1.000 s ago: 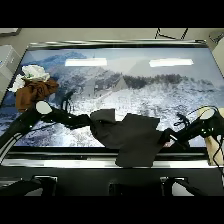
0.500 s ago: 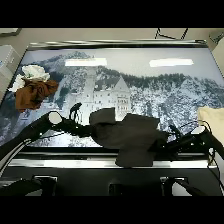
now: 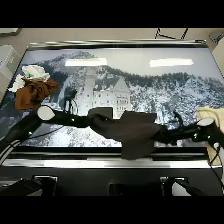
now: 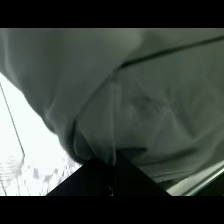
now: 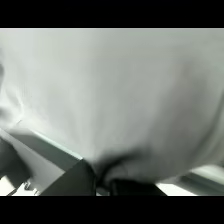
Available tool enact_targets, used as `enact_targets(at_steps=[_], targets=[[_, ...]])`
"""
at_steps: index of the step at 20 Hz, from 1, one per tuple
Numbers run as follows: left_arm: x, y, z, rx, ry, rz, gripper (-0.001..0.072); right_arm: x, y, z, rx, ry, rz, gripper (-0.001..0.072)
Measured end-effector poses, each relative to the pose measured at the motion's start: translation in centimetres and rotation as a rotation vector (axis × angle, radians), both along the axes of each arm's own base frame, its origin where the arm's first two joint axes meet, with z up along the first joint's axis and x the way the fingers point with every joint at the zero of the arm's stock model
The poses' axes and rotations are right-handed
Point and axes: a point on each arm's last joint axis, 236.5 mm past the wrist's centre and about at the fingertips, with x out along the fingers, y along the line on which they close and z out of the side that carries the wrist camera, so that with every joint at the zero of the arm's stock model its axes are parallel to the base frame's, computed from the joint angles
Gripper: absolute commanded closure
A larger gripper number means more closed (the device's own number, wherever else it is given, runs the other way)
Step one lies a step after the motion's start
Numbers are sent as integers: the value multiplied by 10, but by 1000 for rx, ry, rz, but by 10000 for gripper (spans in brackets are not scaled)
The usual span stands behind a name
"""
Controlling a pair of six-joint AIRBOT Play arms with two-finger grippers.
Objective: Fold the clothes and pants, and hang the long-sleeved shirts on hangers.
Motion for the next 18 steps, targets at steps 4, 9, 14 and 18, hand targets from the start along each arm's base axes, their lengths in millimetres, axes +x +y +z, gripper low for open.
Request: enact_targets(at_steps=[4, 9, 14, 18], targets=[[52, 10, 171, -98, -411, 47, 685, 96, -27, 171, -150, -540, 17, 664], [11, 41, 401, -238, -946, 100, 684, 81, -23, 443, -379, -1308, -75, 664], [-38, 60, 449, -220, -1073, 90, 685, 1, 0, 531, -448, -1561, -121, 664], [-25, 47, 336, -117, -750, 22, 684, 0, -4, 443, -425, -1186, -25, 665]])
